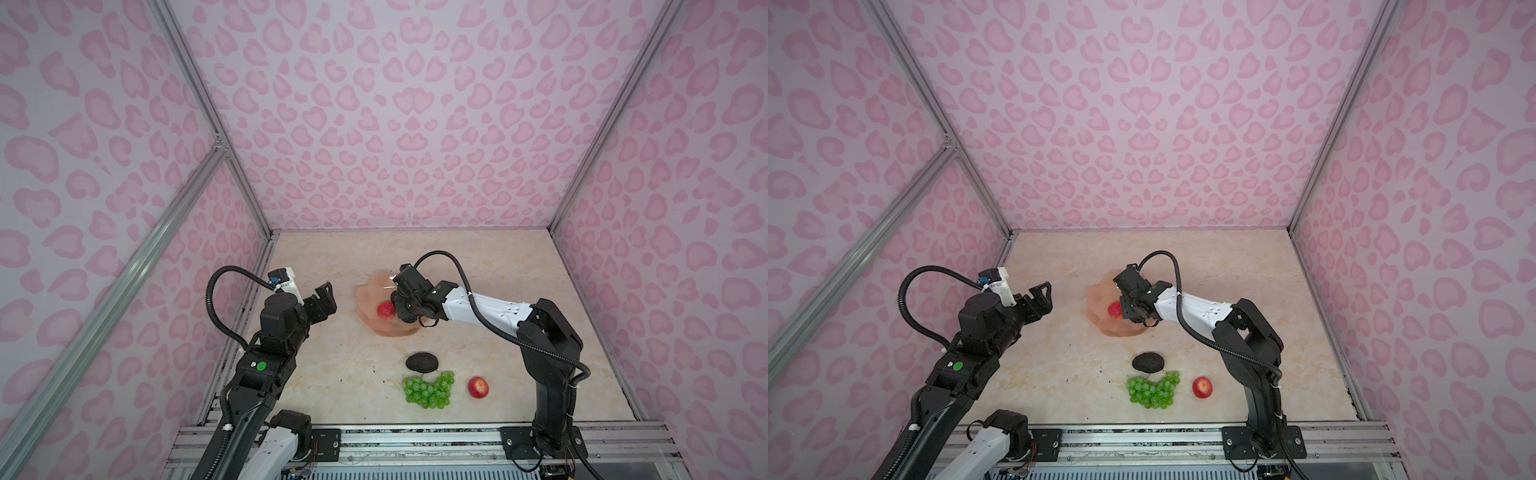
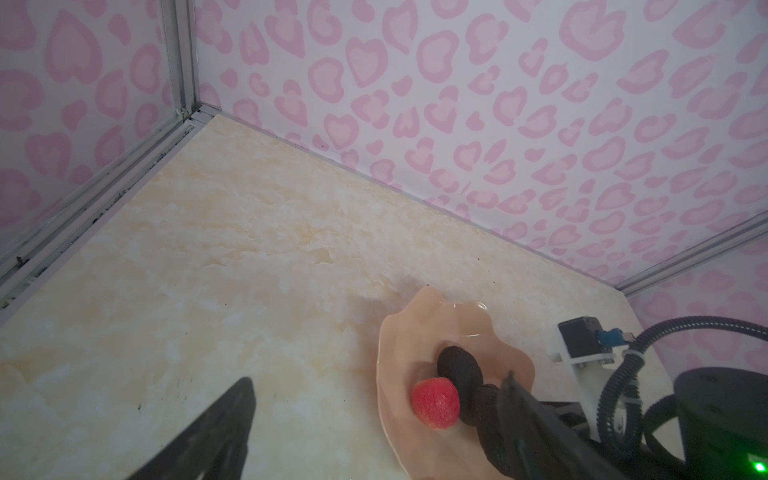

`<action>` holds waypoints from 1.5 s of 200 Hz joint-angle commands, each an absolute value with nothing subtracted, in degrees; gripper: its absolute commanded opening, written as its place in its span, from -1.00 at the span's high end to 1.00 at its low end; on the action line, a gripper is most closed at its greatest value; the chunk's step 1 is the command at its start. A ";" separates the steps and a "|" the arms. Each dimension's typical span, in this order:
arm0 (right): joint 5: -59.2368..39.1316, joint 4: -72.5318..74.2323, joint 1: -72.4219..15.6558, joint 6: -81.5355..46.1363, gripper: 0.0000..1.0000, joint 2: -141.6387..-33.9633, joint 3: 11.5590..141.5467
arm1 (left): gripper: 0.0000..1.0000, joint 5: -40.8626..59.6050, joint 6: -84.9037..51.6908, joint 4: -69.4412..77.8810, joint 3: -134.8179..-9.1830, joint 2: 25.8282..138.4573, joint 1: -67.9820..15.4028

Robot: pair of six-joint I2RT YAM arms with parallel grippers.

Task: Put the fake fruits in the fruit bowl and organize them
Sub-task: 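Carry the avocado into the bowl with the right gripper and release, then grasp the red apple beside the grapes with the right gripper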

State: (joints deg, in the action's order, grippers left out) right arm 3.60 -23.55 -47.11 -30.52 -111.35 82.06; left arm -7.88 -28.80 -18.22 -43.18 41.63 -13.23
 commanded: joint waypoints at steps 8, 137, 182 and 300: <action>1.63 -21.89 -47.54 -33.10 0.39 -112.32 81.45 | -0.84 -7.76 -28.13 -17.85 -43.64 42.01 -13.11; 11.19 -33.05 -46.74 -35.52 -0.30 -90.58 68.93 | -0.84 -2.84 -25.75 -16.61 -44.73 43.90 -13.18; 13.39 -44.19 -49.36 -45.12 -0.35 -73.61 51.46 | -0.84 -1.65 -26.09 -14.86 -44.38 45.49 -13.11; 10.90 -45.09 -58.71 -63.59 -0.36 -63.17 33.23 | -0.85 1.06 -27.25 -14.06 -45.14 48.19 -13.10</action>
State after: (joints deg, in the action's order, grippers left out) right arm 11.53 -47.09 -58.43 -59.92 -63.31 35.66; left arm 0.40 -26.92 -16.14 -44.58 48.16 -13.19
